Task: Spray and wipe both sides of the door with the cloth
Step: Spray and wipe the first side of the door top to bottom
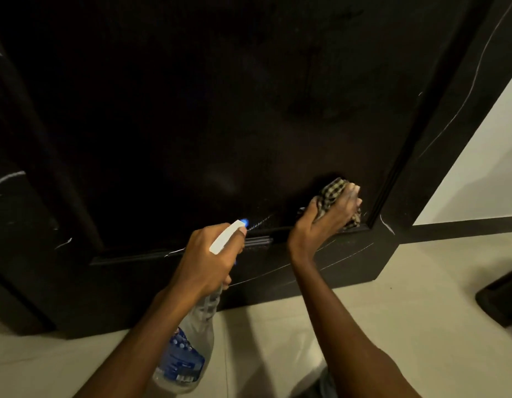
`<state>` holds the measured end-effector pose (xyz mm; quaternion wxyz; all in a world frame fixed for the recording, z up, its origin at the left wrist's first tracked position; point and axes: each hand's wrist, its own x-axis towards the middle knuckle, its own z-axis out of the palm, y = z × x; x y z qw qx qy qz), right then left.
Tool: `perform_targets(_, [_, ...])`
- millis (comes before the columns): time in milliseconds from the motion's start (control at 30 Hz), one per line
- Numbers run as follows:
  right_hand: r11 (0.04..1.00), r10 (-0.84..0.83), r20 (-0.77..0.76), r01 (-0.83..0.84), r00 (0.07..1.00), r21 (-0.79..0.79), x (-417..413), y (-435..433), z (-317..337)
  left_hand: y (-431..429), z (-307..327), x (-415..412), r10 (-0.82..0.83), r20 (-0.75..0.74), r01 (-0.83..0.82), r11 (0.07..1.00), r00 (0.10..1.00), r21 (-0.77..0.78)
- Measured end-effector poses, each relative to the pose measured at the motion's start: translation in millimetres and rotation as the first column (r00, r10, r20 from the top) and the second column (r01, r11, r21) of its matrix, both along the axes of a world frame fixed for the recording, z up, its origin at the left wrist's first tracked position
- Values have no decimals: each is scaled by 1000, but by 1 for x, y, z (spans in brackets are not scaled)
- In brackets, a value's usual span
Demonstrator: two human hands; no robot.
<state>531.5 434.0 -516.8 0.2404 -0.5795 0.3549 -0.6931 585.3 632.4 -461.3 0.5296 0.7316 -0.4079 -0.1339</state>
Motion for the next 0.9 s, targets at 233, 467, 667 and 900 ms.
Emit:
perform_targets(233, [797, -100, -608, -302, 787, -523, 35, 63, -56, 36, 12, 15, 179, 69, -162, 965, 981, -205])
perform_targets(467, [924, -66, -415, -102, 907, -369, -15, -12, -54, 44, 16, 23, 178, 90, -157, 966, 980, -204])
perform_targets(667, [998, -13, 24, 11, 1000, 64, 18, 18, -25, 54, 16, 26, 208, 46, -192, 953, 977, -233])
perform_targets(900, [846, -43, -566, -271, 824, -459, 32, 55, -61, 50, 18, 23, 173, 63, -157, 966, 983, -207])
